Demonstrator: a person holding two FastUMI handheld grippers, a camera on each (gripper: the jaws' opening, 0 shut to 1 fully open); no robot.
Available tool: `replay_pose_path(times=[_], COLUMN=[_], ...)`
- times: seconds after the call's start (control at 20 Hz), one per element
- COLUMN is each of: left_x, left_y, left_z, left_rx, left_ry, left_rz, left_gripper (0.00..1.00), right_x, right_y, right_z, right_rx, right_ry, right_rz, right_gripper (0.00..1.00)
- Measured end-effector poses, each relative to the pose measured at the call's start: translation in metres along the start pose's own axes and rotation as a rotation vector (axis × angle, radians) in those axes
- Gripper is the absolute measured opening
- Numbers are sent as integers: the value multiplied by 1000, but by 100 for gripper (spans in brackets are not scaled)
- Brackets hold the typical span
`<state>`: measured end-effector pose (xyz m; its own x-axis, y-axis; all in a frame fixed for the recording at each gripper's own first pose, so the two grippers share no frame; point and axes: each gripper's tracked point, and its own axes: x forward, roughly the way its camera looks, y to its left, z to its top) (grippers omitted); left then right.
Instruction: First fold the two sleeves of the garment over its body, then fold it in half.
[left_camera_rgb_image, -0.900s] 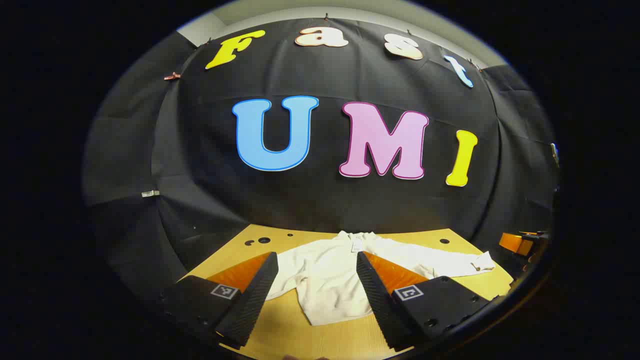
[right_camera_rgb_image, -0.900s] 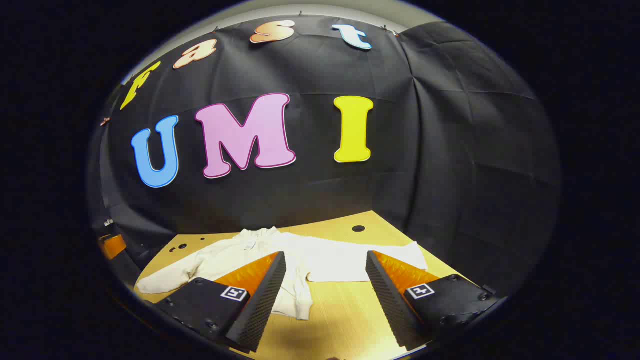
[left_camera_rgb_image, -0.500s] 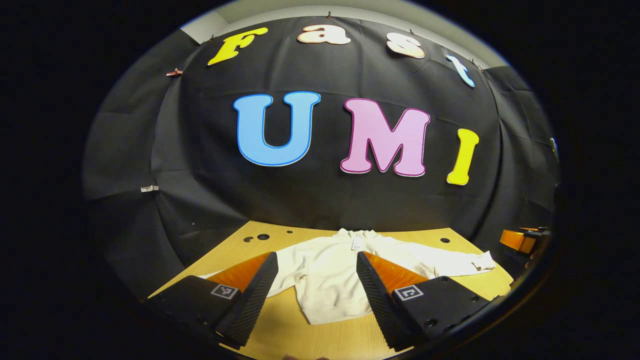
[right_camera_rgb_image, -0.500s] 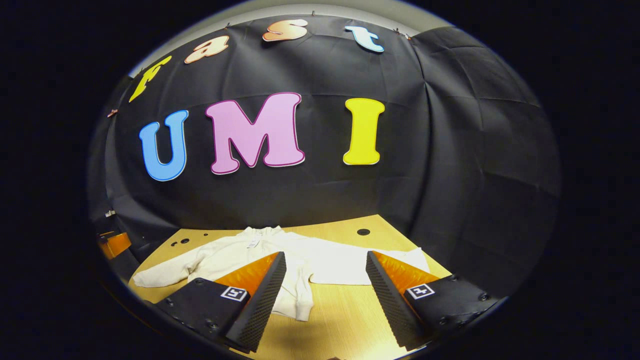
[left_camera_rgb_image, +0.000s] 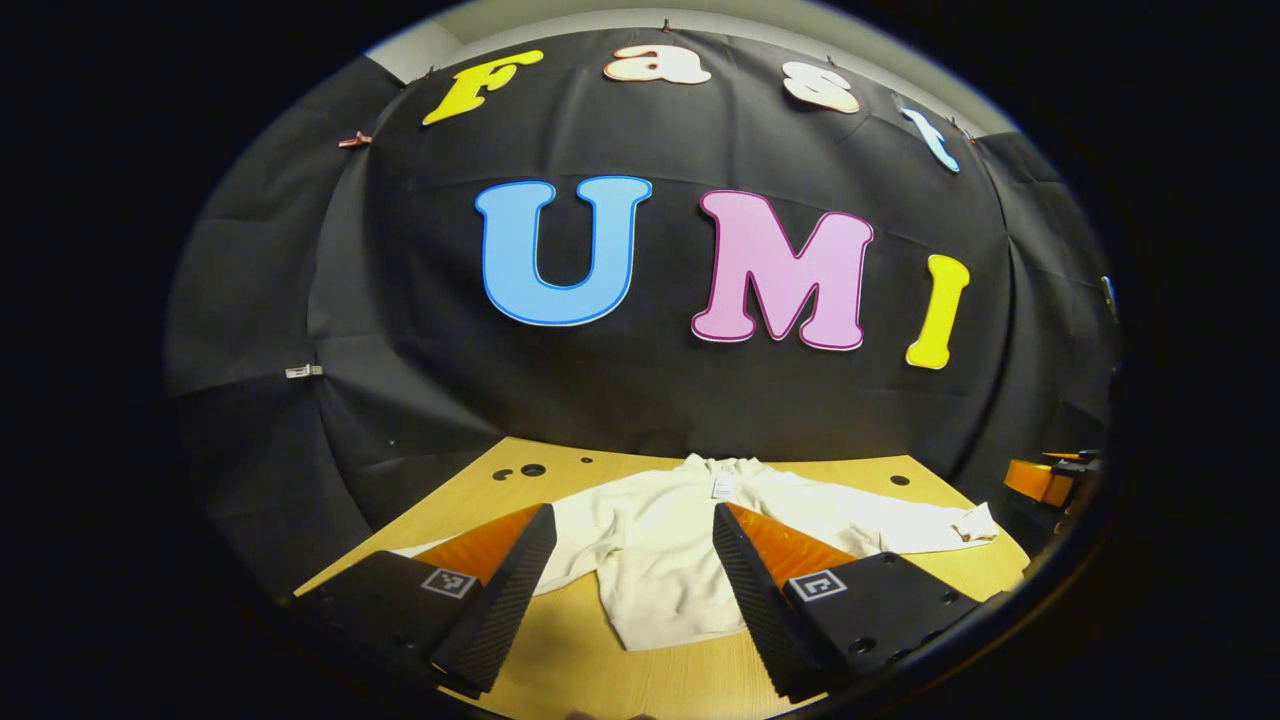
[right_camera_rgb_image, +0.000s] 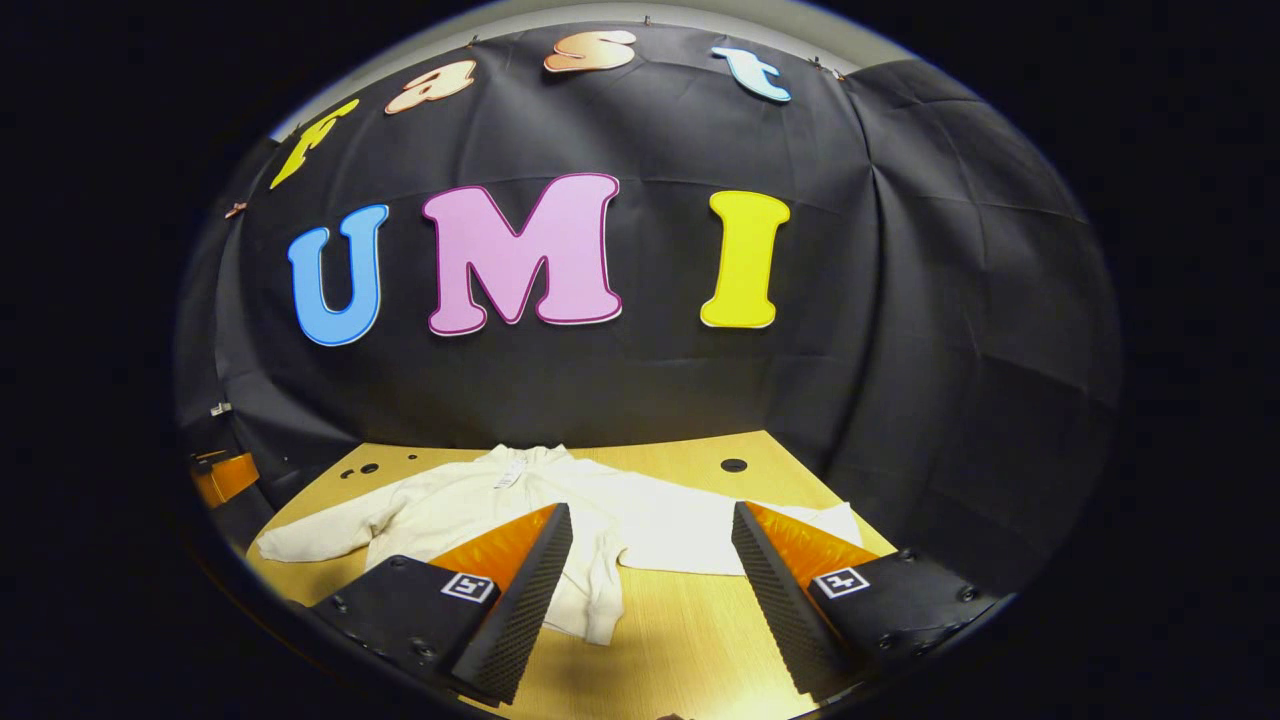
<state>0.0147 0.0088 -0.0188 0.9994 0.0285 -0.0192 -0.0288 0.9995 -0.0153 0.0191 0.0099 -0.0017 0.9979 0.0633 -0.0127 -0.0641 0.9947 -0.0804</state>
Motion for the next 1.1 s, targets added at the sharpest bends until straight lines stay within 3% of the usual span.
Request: replay_pose_path(times=[0.65, 1.1], left_x=[8, 11], left_y=[-2, -17], left_z=[-9, -34], left_rx=[3, 30], left_ry=[39, 72], left_rz=[5, -13], left_gripper=[97, 97], right_x=[41, 108], right_y=[-25, -113], right_z=[8, -36], right_rx=[-34, -17], right_ry=[19, 189], right_rz=[22, -142], right_gripper=[99, 99])
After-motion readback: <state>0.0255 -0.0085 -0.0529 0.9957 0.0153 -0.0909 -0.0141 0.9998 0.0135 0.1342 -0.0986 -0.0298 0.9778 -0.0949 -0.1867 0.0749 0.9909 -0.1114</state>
